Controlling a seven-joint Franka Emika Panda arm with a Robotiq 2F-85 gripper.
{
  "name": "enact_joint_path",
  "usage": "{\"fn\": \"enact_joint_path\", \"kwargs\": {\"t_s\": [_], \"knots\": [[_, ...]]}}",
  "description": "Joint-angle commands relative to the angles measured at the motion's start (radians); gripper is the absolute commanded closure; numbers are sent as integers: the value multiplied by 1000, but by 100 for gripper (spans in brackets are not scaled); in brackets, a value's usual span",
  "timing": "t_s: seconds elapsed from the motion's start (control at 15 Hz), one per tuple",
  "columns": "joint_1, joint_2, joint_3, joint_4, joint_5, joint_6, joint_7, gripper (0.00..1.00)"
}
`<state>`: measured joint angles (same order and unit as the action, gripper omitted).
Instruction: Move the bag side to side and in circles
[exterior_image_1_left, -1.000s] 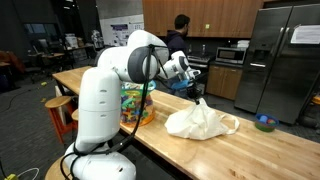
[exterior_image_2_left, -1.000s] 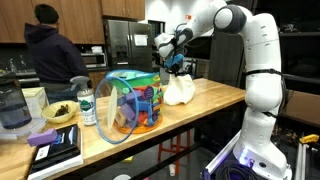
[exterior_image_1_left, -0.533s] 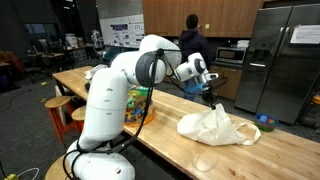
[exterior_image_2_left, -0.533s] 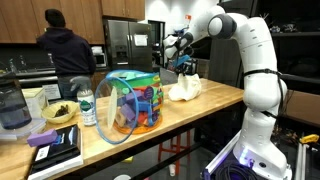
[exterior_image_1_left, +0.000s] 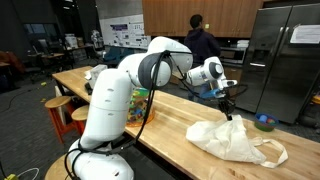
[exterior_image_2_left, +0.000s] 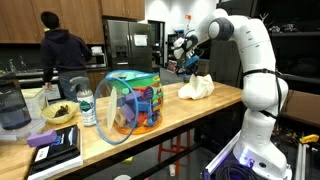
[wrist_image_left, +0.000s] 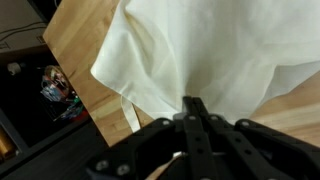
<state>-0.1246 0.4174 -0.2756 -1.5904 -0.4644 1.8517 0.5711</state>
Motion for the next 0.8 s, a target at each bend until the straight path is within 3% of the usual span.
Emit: {"fn": "enact_joint_path", "kwargs": {"t_s": [0.0,0.33,0.73], "knots": [[8,-50,-14,-72,-6,-36,32,100],[50,-128,28,-199,-8,-33,14,100],[110,-199,115,-263,4,-12,-19,100]]}}
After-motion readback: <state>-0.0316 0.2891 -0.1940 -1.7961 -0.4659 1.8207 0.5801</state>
